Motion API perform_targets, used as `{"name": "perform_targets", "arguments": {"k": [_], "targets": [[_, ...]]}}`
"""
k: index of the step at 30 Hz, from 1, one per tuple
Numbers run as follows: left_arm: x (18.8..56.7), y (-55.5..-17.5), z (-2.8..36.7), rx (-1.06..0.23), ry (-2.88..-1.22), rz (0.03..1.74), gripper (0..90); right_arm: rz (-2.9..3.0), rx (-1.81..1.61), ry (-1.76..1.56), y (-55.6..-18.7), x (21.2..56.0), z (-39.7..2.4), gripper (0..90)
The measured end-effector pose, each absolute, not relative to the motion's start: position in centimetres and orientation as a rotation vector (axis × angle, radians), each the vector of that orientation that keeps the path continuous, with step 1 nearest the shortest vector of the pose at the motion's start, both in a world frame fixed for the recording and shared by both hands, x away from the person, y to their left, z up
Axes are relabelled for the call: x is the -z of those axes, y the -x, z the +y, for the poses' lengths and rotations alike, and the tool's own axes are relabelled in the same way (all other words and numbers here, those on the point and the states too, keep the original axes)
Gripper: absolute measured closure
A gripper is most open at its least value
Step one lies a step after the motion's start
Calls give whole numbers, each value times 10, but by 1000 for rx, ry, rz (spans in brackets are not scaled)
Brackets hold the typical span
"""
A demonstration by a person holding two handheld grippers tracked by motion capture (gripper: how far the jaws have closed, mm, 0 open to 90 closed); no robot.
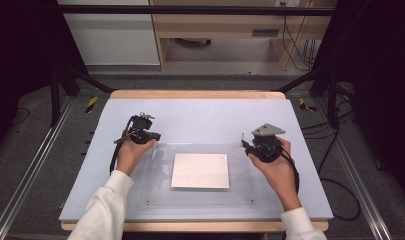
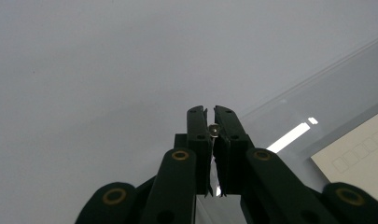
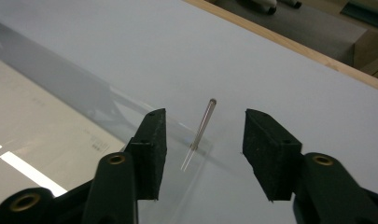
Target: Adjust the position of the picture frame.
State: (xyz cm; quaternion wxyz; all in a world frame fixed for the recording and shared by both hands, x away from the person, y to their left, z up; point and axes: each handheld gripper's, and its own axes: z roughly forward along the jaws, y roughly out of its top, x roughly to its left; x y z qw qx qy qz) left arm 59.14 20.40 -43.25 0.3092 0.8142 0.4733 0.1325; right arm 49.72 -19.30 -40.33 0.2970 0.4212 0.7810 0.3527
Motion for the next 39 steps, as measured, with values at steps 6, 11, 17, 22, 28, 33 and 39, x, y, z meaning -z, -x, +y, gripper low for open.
{"name": "perform_targets", "arguments": {"k": [6, 11, 17, 22, 28, 33, 39], "targets": [[432, -592, 204, -347, -2157, 1251, 849, 2058, -942, -1029, -436, 415, -221, 381], [432, -593, 204, -344, -2162, 1253, 848, 2090, -885, -1007, -393, 433, -244, 358], [433, -593, 203, -346, -2161, 1254, 848, 2137, -848, -951, -350, 453, -253, 335], [433, -593, 202, -344, -2163, 1260, 848, 2168, -819, -868, -338, 459, -243, 313], [432, -595, 203, -334, -2176, 1257, 848, 2202, -785, -830, -337, 465, -236, 300], [432, -596, 203, -325, -2177, 1260, 848, 2232, -768, -797, -336, 467, -230, 291], [433, -597, 203, -325, -2180, 1258, 847, 2250, -754, -778, -339, 470, -223, 291]]}}
